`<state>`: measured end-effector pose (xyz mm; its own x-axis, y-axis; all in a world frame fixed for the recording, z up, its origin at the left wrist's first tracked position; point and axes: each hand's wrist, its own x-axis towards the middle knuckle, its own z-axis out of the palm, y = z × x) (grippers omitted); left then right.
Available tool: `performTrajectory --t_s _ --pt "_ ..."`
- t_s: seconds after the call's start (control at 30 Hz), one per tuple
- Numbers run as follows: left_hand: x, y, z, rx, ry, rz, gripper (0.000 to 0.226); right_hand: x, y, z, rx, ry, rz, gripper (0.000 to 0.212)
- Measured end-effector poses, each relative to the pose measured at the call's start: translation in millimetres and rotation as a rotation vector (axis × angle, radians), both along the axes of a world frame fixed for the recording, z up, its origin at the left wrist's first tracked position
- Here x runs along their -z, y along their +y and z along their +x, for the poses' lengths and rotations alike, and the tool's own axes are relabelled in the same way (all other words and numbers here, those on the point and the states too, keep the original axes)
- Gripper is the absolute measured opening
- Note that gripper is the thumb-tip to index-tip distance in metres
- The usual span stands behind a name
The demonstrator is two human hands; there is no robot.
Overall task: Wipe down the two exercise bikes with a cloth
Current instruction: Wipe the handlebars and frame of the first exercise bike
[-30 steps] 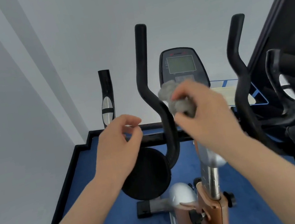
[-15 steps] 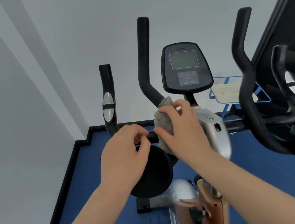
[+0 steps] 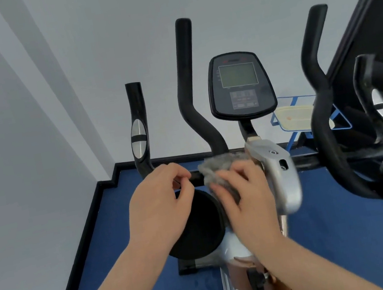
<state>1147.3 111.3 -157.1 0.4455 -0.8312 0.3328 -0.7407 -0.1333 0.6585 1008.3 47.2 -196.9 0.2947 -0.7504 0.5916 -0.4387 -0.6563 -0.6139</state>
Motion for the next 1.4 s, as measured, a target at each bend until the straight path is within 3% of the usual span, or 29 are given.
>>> performTrajectory --t_s 0.07,0.27,0.37,0.47,0.6,0.93,1.03,1.17,1.33,1.4 --pt "-0.3 -0.2 -0.6 0.007 -0.007 0.005 0.012 -1.7 -8.1 -6.6 -0.071 0.020 -0.007 0.011" --pt "1.6 -0.5 0.0 -0.008 0.002 -0.002 0.014 -0.8 -0.9 2.6 0.007 -0.039 0.021 0.017" --pt "2.8 0.0 -0.4 -0.009 0.008 -0.009 0.014 -3.6 -7.4 -5.6 -0.080 0.046 -0.020 0.016" --pt "3.4 -1.4 0.5 0.010 -0.025 0.014 0.013 -23.7 -38.1 8.6 -0.028 0.123 -0.029 0.016" --pt "4.1 0.6 0.6 -0.019 -0.015 0.016 0.014 -7.2 -3.8 2.8 -0.009 0.015 0.042 0.014" --pt "13.1 9.1 3.1 -0.006 0.149 -0.012 0.017 2.6 10.4 -4.6 -0.029 -0.016 0.084 0.014" --pt "19.2 11.3 3.7 0.024 0.125 -0.021 0.016 -22.6 -16.4 -11.5 -0.116 0.001 0.233 0.007" --pt "20.7 12.0 5.1 0.039 0.145 -0.020 0.020 -77.6 -76.6 6.8 -0.030 -0.178 0.201 0.008" --pt "22.4 13.8 4.8 0.039 0.177 -0.044 0.021 -63.5 -95.4 38.3 -0.131 0.115 0.333 0.029" --pt "22.8 13.0 4.7 0.037 0.186 -0.048 0.018 -38.9 -74.8 34.6 -0.048 0.145 0.194 0.037"
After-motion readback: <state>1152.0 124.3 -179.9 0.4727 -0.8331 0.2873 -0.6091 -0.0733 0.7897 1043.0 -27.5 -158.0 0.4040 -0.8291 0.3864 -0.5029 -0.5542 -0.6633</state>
